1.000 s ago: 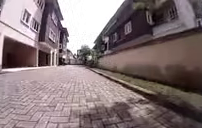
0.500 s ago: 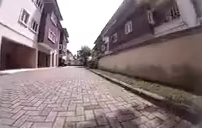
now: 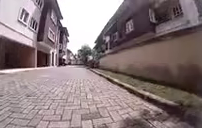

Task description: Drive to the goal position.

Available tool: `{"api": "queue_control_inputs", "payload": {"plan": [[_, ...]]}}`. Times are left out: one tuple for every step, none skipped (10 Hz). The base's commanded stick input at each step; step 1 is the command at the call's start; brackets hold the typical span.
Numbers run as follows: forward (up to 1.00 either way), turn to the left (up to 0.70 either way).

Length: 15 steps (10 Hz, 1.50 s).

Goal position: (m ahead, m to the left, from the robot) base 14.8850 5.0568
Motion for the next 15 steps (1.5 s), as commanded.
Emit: {"api": "queue_control_inputs", "payload": {"plan": [[0.50,0.00],[0.50,0.00],[0.50,0.00],[0.50,0.00],[0.50,0.00],[0.50,0.00],[0.50,0.00],[0.50,0.00],[0.50,0.00],[0.50,0.00],[0.50,0.00],[0.50,-0.12],[0.50,-0.25],[0.50,-0.39],[0.50,-0.48]]}}
